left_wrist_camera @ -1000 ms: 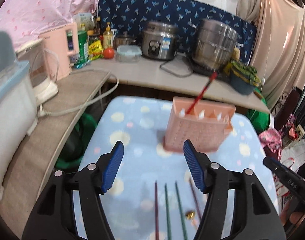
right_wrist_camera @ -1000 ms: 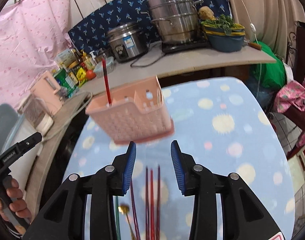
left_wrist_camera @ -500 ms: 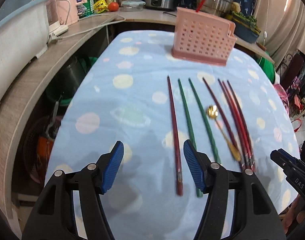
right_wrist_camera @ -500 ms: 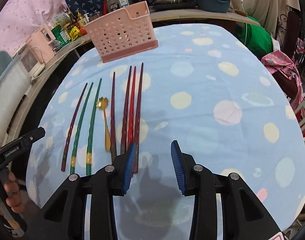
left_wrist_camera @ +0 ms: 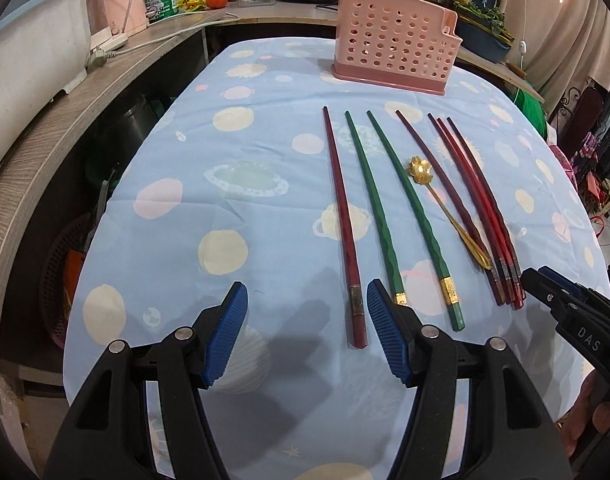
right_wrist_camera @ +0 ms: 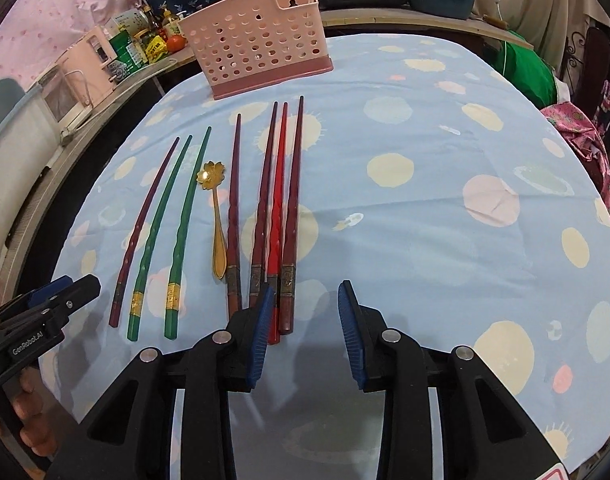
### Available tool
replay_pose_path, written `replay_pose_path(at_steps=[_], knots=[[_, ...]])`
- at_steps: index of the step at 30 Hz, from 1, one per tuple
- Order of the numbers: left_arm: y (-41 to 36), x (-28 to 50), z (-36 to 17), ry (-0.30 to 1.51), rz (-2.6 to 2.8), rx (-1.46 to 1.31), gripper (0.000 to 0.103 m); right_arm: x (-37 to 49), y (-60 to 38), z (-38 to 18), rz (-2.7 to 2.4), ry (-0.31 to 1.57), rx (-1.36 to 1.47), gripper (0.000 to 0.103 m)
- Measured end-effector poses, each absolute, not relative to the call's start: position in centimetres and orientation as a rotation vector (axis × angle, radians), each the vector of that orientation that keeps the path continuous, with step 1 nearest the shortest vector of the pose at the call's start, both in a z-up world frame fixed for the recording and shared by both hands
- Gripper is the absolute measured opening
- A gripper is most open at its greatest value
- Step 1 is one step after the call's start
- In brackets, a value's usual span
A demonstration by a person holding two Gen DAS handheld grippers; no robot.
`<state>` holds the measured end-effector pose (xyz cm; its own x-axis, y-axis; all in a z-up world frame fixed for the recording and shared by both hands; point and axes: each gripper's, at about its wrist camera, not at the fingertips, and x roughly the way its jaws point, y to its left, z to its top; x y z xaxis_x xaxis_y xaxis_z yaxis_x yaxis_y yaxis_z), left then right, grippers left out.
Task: Organize utensils
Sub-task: 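Grasp a dark-red chopstick with the left tool while the right tool grasps a red chopstick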
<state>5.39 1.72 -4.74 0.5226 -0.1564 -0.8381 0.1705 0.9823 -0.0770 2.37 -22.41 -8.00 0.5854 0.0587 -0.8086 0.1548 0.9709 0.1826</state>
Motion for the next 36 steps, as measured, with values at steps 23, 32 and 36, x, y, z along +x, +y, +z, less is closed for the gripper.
replay_pose_path(at_steps=[23,32,36], knots=[[1.1,5.6,-6.7,1.046,-0.202,0.035,0.059,2.9,-22.3,-8.2,-0.054,0.939,0.213,0.019],[0.7,5.9,-6.8,1.041,-0.196,0.049,0.054,3.0,-21.7,-8.5,-0.047,0.948,0.189,0.017],[0.8,5.9,-6.7,1.038,-0.207,0.037,0.042,3.0,-21.8,-8.6,-0.054,0.944,0.186,0.012]])
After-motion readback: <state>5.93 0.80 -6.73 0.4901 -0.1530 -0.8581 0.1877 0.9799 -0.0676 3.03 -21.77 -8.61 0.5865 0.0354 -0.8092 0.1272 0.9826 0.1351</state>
